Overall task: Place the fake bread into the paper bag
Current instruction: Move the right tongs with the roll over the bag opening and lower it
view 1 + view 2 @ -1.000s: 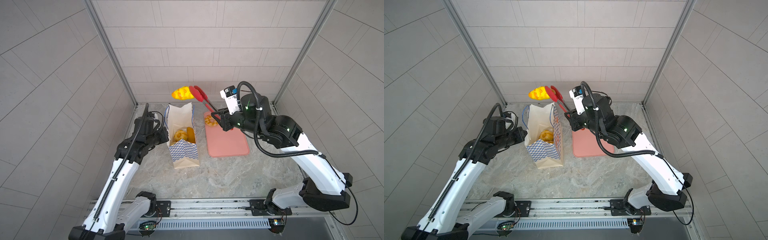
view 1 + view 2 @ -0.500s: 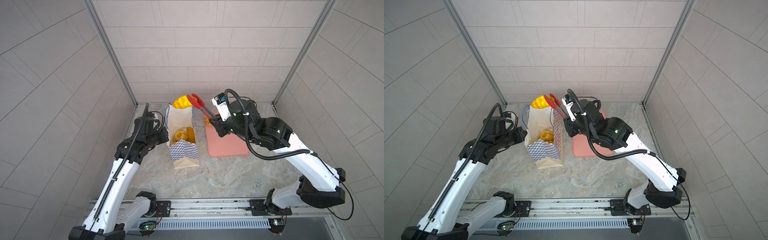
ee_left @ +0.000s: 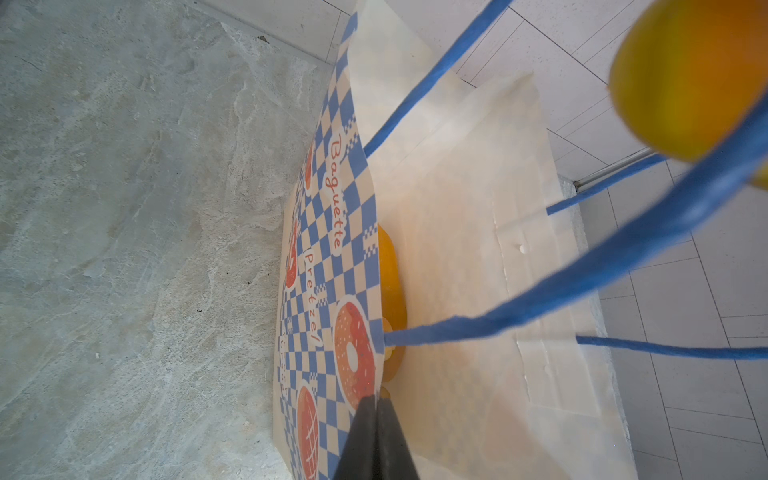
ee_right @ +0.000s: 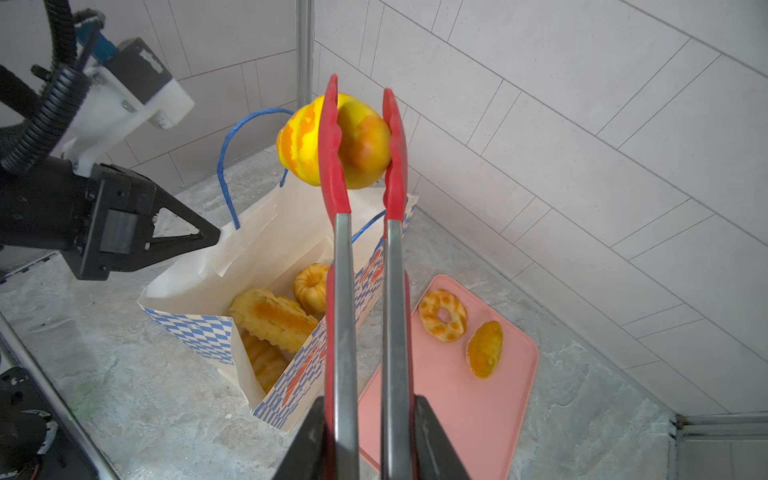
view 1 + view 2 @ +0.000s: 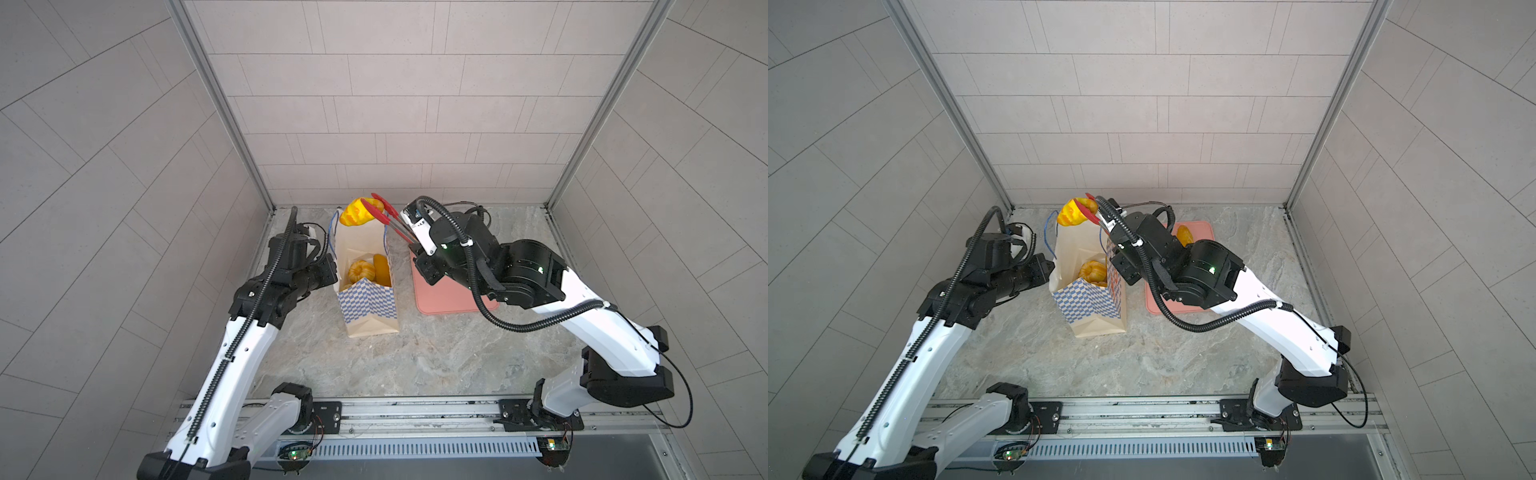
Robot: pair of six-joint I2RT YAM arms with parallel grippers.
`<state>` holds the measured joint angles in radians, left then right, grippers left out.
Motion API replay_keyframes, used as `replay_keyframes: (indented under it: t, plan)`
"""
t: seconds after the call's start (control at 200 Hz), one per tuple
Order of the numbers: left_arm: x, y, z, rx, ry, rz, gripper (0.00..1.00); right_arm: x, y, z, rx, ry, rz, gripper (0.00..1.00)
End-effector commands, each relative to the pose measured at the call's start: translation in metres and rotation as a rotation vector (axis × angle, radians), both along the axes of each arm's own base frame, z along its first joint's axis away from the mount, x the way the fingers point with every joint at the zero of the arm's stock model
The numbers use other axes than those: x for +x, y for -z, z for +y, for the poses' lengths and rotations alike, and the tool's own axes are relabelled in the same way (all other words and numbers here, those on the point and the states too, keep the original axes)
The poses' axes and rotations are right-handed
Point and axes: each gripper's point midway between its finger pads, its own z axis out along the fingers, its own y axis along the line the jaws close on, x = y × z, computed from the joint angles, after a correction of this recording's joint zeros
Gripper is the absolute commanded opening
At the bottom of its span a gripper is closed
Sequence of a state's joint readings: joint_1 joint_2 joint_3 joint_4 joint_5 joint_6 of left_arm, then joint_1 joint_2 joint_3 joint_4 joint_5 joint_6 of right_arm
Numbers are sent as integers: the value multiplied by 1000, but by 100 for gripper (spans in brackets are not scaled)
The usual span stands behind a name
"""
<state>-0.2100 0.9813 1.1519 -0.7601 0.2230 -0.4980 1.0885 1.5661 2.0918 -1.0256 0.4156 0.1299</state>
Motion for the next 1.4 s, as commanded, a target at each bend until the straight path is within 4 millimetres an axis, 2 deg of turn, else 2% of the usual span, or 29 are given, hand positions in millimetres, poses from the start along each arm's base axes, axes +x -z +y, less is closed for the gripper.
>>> replay_keyframes:
  t: [0.0, 0.31, 0.575, 0.821, 1.151, 1.391]
  plan:
    - [-2, -3, 0, 3, 2, -10, 7, 2, -16, -12, -70, 52, -89, 30]
    - [-2, -3, 1, 2, 0, -10, 7, -8, -15, 1, -220, 41, -155, 30]
    - [-3, -2, 1, 2, -1, -9, 7, -14, -9, 13, -270, 16, -160, 30]
    - [-3, -2, 1, 3, -1, -9, 7, -16, 1, 17, -323, 3, -146, 30]
    - [-3, -3, 1, 1, -4, -12, 7, -23, 19, 33, -434, -44, -138, 30]
    - [-4, -3, 2, 2, -4, -12, 7, -23, 31, 35, -486, -49, -121, 30]
